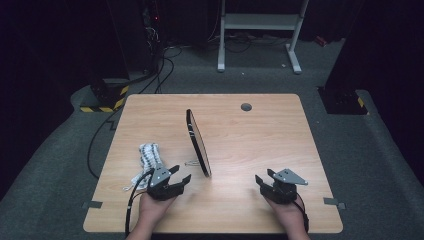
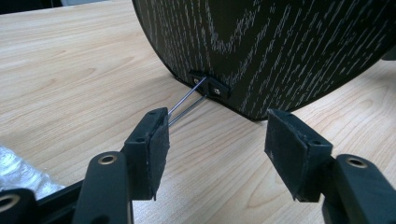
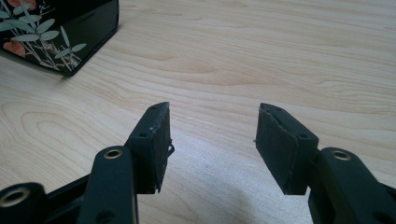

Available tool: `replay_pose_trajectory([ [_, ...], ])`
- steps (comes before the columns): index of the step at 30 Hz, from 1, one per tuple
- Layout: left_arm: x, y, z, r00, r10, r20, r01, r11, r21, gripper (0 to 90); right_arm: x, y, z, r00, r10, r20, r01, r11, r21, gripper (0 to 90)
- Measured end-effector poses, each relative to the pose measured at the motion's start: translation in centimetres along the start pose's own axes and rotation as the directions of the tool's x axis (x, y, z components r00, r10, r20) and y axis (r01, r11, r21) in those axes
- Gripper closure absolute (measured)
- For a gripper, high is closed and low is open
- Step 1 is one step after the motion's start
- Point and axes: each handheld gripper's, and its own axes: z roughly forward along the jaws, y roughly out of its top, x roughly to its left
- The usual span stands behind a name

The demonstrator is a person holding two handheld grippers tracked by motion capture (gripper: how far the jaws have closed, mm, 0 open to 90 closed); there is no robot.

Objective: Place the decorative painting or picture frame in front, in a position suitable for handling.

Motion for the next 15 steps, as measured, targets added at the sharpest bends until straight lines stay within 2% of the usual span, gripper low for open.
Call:
replay_pose_trajectory([
  [15, -0.14, -0.02, 0.22, 0.9998, 0.005, 0.017, -0.005, 1.0, 0.005, 39.8, 0.15, -0.08, 0.03, 1.0, -0.005, -0.004, 0.005, 1.0, 0.004, 45.4],
])
